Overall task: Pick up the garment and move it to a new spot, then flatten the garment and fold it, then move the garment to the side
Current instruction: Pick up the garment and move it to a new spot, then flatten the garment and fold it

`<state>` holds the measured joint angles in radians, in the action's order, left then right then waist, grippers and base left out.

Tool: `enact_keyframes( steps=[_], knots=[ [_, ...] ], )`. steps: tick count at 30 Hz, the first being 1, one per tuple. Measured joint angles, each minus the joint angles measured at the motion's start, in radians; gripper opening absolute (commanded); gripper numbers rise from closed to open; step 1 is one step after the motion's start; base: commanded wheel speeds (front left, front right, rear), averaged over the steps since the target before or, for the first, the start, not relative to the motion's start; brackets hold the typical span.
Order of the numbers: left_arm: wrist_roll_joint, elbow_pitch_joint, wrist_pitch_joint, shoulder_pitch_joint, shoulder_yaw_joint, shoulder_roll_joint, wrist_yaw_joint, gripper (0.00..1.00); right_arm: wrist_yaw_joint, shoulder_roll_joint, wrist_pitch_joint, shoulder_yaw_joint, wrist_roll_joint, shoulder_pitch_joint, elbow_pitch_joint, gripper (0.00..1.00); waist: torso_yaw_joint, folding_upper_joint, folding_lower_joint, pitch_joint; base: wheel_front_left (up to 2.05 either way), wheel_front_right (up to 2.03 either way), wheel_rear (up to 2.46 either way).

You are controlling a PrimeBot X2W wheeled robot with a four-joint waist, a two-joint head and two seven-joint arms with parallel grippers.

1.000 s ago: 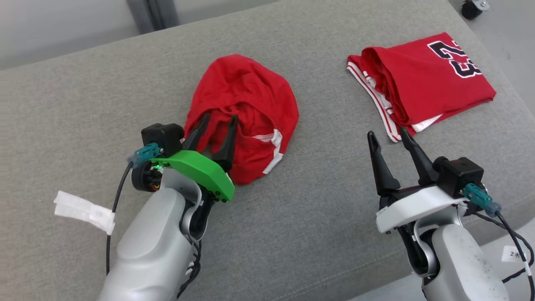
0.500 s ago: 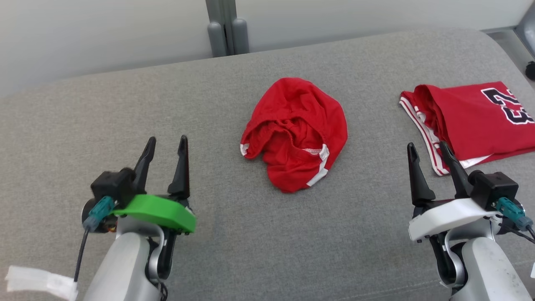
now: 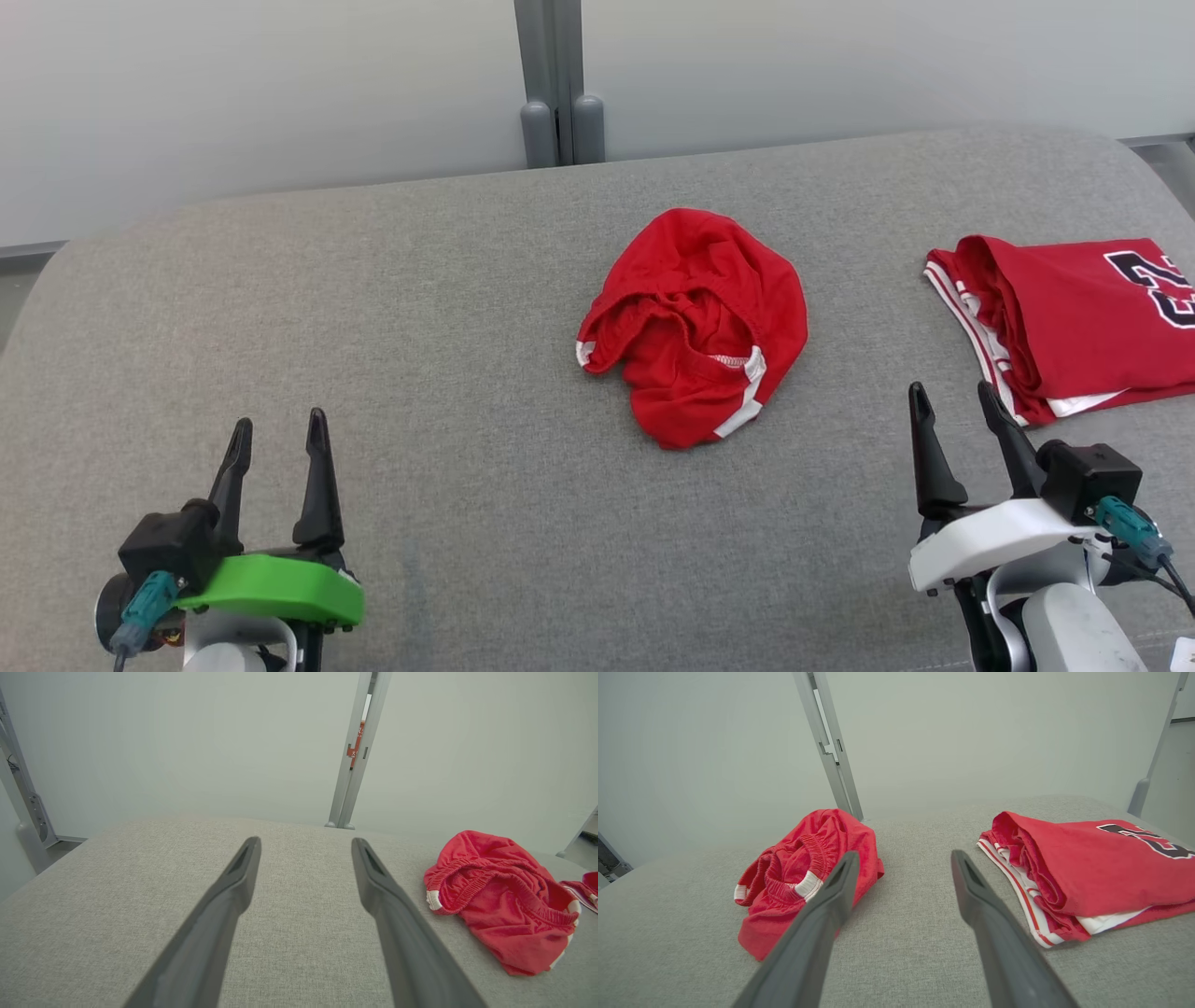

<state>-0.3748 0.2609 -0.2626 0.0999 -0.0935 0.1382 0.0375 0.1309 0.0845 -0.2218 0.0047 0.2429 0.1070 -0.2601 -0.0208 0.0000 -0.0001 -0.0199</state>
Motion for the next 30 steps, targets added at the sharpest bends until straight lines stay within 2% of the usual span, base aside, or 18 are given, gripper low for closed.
enact_keyframes(
  steps=[10,21,30],
  knots=[
    [0.043,-0.042,0.0,-0.069,0.075,-0.058,0.056,1.0,0.0,-0.004,-0.004,0.025,0.0,0.002,-0.003,1.0,0.003,0.0,0.0,-0.012,0.0,0.0,0.0],
    [0.077,-0.024,0.0,-0.067,0.115,-0.076,0.077,1.0,0.0,-0.001,0.0,0.037,0.001,0.01,-0.003,1.0,0.013,0.0,0.0,-0.019,0.0,0.0,0.0],
    [0.077,0.007,0.0,-0.058,0.112,-0.083,0.086,1.0,0.0,0.001,0.0,0.047,0.008,0.021,-0.003,1.0,0.005,0.0,0.0,-0.035,0.0,0.0,0.0]
  ],
)
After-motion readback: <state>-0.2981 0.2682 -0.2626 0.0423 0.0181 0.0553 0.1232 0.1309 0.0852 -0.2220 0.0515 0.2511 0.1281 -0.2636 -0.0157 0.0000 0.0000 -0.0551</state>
